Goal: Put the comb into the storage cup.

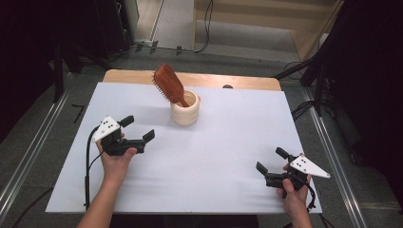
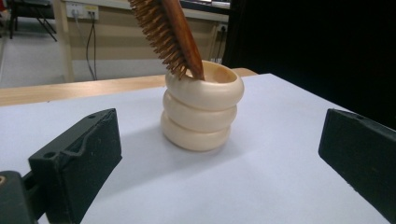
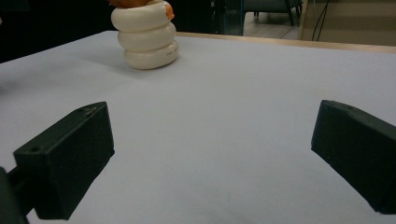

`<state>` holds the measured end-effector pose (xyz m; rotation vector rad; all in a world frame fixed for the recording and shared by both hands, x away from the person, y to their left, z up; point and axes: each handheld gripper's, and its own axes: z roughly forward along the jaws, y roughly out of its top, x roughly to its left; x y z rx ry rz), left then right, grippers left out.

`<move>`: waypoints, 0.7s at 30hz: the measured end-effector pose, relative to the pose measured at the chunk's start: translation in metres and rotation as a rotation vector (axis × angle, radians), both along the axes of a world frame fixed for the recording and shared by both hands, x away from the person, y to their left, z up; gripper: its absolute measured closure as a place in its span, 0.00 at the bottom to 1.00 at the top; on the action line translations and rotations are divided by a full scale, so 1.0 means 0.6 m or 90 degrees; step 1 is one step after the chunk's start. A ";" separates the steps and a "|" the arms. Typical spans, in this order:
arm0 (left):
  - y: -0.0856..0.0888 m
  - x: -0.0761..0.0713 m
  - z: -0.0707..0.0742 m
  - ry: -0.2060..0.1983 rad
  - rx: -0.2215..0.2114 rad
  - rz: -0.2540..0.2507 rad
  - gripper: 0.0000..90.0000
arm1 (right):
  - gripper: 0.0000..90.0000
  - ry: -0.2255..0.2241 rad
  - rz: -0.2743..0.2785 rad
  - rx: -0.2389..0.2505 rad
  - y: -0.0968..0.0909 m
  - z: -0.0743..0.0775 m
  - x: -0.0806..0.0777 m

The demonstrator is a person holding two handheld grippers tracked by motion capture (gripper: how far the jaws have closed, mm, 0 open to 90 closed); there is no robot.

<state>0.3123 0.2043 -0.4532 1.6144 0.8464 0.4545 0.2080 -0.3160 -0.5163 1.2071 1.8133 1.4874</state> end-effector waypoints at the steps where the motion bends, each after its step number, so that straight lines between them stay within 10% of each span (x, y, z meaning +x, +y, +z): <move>1: 0.004 -0.003 -0.001 -0.002 0.000 0.000 0.00 | 0.00 -0.001 0.001 -0.001 0.000 0.000 0.000; 21: 0.074 -0.069 -0.016 -0.012 0.041 0.033 0.00 | 0.00 0.000 -0.007 -0.002 -0.001 0.000 0.000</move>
